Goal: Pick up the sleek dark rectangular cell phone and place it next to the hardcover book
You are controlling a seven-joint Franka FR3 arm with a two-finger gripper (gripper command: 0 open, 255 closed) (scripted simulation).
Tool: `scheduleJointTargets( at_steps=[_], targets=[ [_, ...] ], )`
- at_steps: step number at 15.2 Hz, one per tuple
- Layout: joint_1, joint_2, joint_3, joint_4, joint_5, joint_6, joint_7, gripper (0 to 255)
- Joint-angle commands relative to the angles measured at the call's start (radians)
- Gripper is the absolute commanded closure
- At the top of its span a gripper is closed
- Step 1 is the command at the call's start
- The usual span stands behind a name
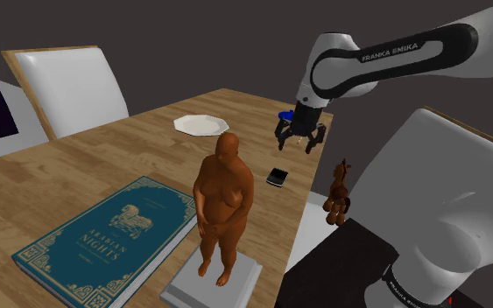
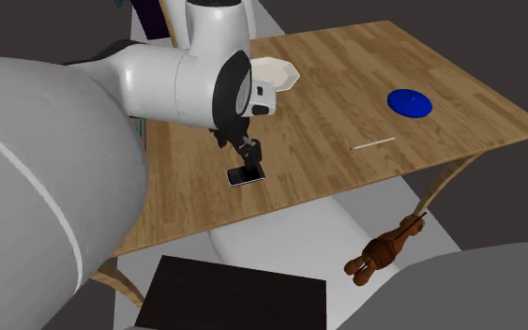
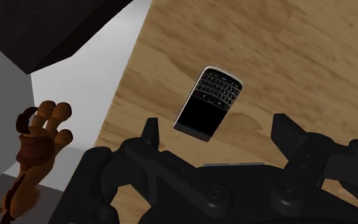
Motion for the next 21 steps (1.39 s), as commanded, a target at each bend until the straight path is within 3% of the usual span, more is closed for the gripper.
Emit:
scheduleJointTargets(
  at_steps=[1, 7, 15, 21],
  targets=[
    [-0.024, 0.067, 0.015, -0.006, 0.005, 0.063, 0.078, 0],
    [-0.081, 0.281, 0.046, 0.013, 0.003, 0.226, 0.305, 0],
    [-0.079, 0.356, 0.055, -0.024, -0.007, 0.338, 0.315, 0],
    [-0.079, 0.356, 0.055, -0.024, -0.007, 0.338, 0.315, 0]
  ],
)
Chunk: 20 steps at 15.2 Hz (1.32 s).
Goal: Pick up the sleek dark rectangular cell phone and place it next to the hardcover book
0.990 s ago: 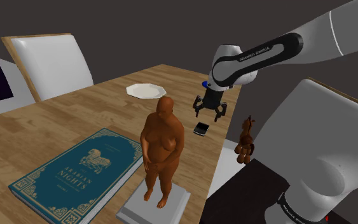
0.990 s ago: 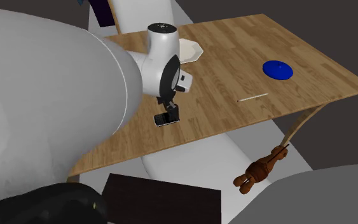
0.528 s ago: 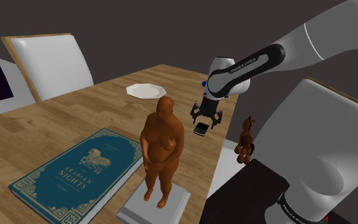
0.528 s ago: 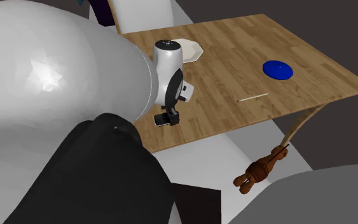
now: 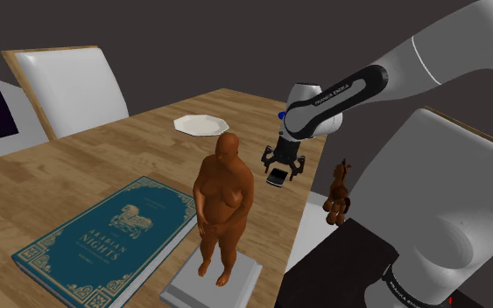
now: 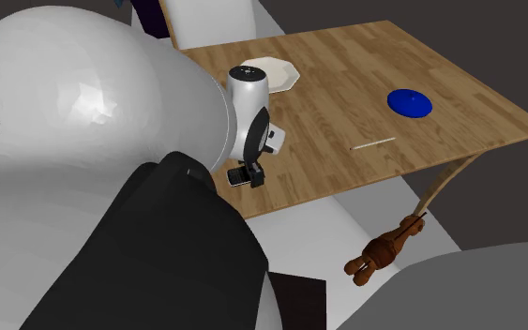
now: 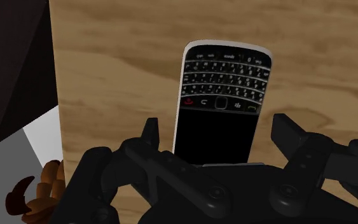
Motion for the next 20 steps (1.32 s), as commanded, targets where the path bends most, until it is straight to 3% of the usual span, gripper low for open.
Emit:
scheduleJointTargets(
  at_steps=[1, 2, 3, 12, 20],
  targets=[
    [0.000, 0.000, 0.000, 0.000, 0.000, 0.000, 0.000, 0],
    [0.000, 0.000, 0.000, 0.000, 0.000, 0.000, 0.000, 0],
    [0.000, 0.000, 0.000, 0.000, 0.000, 0.000, 0.000, 255],
    [0.000, 0.000, 0.000, 0.000, 0.000, 0.000, 0.000, 255],
    [0.001, -0.075, -0.007, 0.045, 0.010, -0.118, -0.004, 255]
  ],
)
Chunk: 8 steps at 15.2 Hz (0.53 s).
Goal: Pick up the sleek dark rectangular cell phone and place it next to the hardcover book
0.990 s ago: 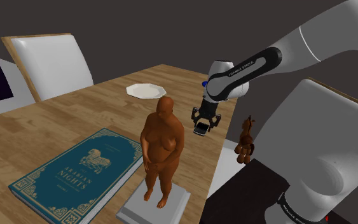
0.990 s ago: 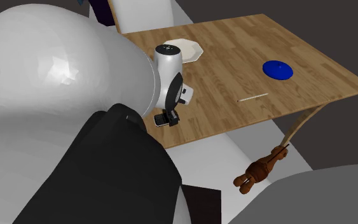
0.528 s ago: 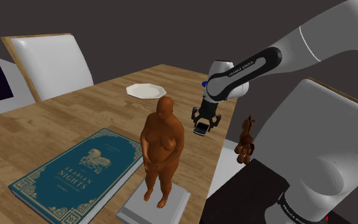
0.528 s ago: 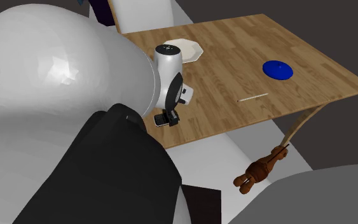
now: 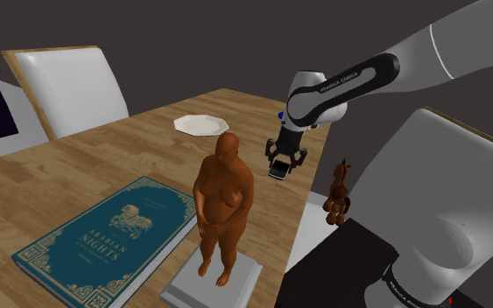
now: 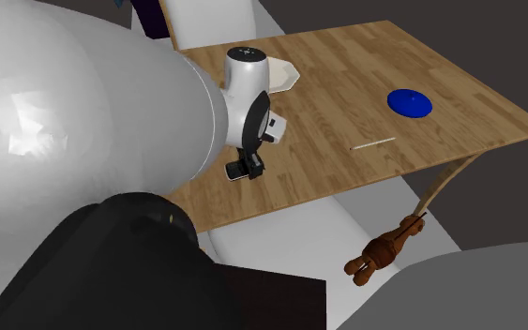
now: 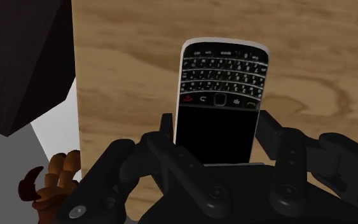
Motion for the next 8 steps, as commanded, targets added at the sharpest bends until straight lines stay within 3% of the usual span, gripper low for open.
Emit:
scheduleJointTargets(
  at_steps=[1, 8],
  targets=[
    [0.001, -0.018, -0.001, 0.014, 0.002, -0.031, 0.001, 255],
    [0.000, -0.068, -0.008, 0.066, 0.005, -0.133, 0.000, 255]
  ],
)
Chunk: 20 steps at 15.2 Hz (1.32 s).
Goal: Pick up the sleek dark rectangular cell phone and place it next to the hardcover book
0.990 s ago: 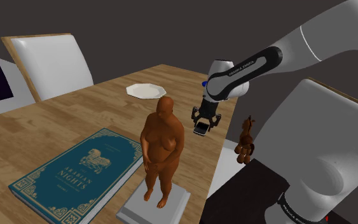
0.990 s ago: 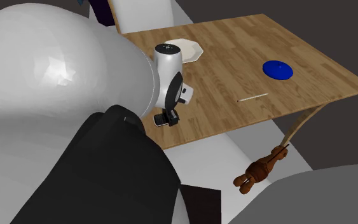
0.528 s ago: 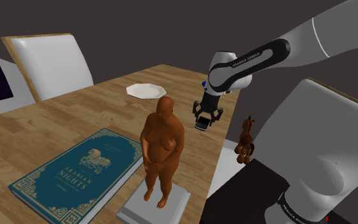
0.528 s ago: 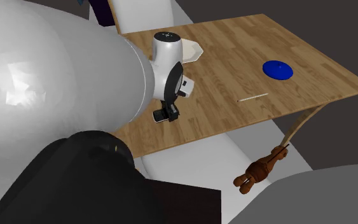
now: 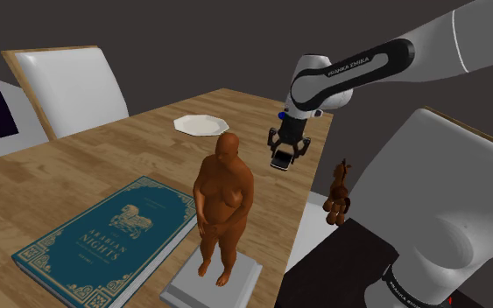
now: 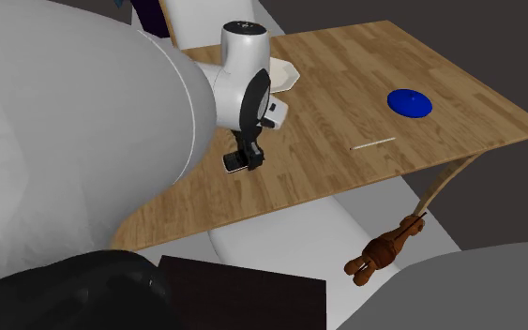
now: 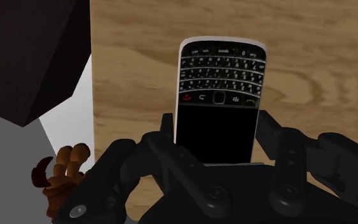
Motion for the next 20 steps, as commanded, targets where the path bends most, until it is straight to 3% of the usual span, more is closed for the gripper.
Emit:
scheduleJointTargets(
  at_steps=[1, 6, 13, 20],
  targets=[
    [0.000, -0.011, -0.001, 0.019, 0.000, -0.030, 0.002, 255],
    [-0.001, -0.034, -0.005, 0.056, 0.000, -0.090, 0.003, 255],
    [0.058, 0.088, 0.108, 0.183, -0.020, -0.083, 0.189, 255],
    [0.124, 0.257, 0.200, 0.365, -0.097, -0.097, 0.387, 255]
  ],
)
